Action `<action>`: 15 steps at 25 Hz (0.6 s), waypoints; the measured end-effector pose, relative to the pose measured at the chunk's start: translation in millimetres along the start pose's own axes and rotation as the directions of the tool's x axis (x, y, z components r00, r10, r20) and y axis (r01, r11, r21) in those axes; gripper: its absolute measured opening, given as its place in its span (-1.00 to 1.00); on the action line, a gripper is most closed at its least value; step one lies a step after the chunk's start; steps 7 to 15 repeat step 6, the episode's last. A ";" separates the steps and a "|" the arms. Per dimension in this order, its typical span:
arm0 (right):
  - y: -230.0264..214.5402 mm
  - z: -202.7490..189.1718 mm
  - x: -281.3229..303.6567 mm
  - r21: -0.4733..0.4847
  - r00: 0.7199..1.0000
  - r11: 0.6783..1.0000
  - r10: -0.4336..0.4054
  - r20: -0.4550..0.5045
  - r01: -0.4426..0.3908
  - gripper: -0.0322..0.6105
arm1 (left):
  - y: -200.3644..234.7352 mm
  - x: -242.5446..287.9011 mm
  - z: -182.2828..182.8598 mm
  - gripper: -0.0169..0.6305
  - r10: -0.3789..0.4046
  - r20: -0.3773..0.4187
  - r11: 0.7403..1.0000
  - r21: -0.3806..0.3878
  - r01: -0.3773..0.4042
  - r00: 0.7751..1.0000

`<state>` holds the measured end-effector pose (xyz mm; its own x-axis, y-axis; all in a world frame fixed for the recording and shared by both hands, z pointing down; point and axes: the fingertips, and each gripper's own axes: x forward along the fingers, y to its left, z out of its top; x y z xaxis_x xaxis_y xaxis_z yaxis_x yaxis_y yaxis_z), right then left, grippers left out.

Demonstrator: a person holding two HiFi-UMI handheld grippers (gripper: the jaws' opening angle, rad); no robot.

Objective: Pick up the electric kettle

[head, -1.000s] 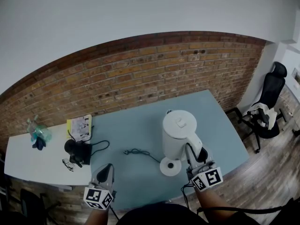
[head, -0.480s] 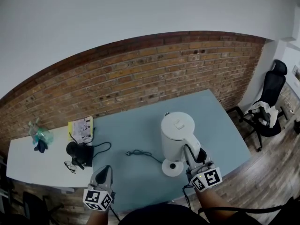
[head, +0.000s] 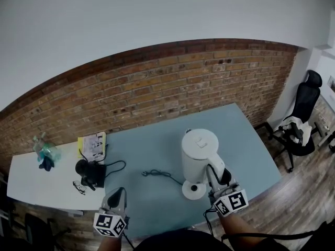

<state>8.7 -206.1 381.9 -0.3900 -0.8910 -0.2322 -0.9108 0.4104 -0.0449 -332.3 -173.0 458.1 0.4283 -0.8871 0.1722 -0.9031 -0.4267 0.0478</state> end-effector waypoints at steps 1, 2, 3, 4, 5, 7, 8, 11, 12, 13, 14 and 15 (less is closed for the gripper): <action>-0.5 0.1 0.5 -0.001 1.000 1.000 -0.001 0.000 0.001 -0.52 | 1.3 0.2 1.7 -0.93 0.002 0.007 1.000 -0.012 -0.002 1.000; -1.1 0.0 0.7 -0.002 1.000 1.000 -0.002 0.000 0.002 -0.52 | 2.9 0.6 3.6 -0.93 0.004 0.014 1.000 -0.028 -0.004 1.000; -1.6 -0.3 0.6 -0.002 1.000 1.000 -0.004 -0.001 0.004 -0.52 | 4.9 1.0 5.4 -0.93 0.006 0.021 0.999 -0.043 -0.005 1.000; -1.9 -1.1 0.4 -0.003 1.000 1.000 -0.006 -0.002 0.006 -0.52 | 6.9 1.2 6.7 -0.93 0.008 0.027 0.999 -0.054 -0.006 1.000; -2.1 -2.0 0.0 -0.003 1.000 1.000 -0.007 -0.003 0.007 -0.52 | 8.8 1.4 7.6 -0.93 0.010 0.031 0.998 -0.062 -0.008 0.999; -2.3 -3.1 -0.5 -0.002 1.000 1.000 -0.008 -0.004 0.008 -0.52 | 10.8 1.5 8.5 -0.93 0.011 0.035 0.998 -0.070 -0.009 0.999; -2.3 -3.1 -0.5 -0.002 1.000 1.000 -0.008 -0.004 0.008 -0.52 | 10.8 1.5 8.5 -0.93 0.011 0.035 0.998 -0.070 -0.009 0.999; -2.3 -3.1 -0.5 -0.002 1.000 1.000 -0.008 -0.004 0.008 -0.52 | 10.8 1.5 8.5 -0.93 0.011 0.035 0.998 -0.070 -0.009 0.999; -2.3 -3.1 -0.5 -0.002 1.000 1.000 -0.008 -0.004 0.008 -0.52 | 10.8 1.5 8.5 -0.93 0.011 0.035 0.998 -0.070 -0.009 0.999; -2.3 -3.1 -0.5 -0.002 1.000 1.000 -0.008 -0.004 0.008 -0.52 | 10.8 1.5 8.5 -0.93 0.011 0.035 0.998 -0.070 -0.009 0.999; -2.3 -3.1 -0.5 -0.002 1.000 1.000 -0.008 -0.004 0.008 -0.52 | 10.8 1.5 8.5 -0.93 0.011 0.035 0.998 -0.070 -0.009 0.999; -2.3 -3.1 -0.5 -0.002 1.000 1.000 -0.008 -0.004 0.008 -0.52 | 10.8 1.5 8.5 -0.93 0.011 0.035 0.998 -0.070 -0.009 0.999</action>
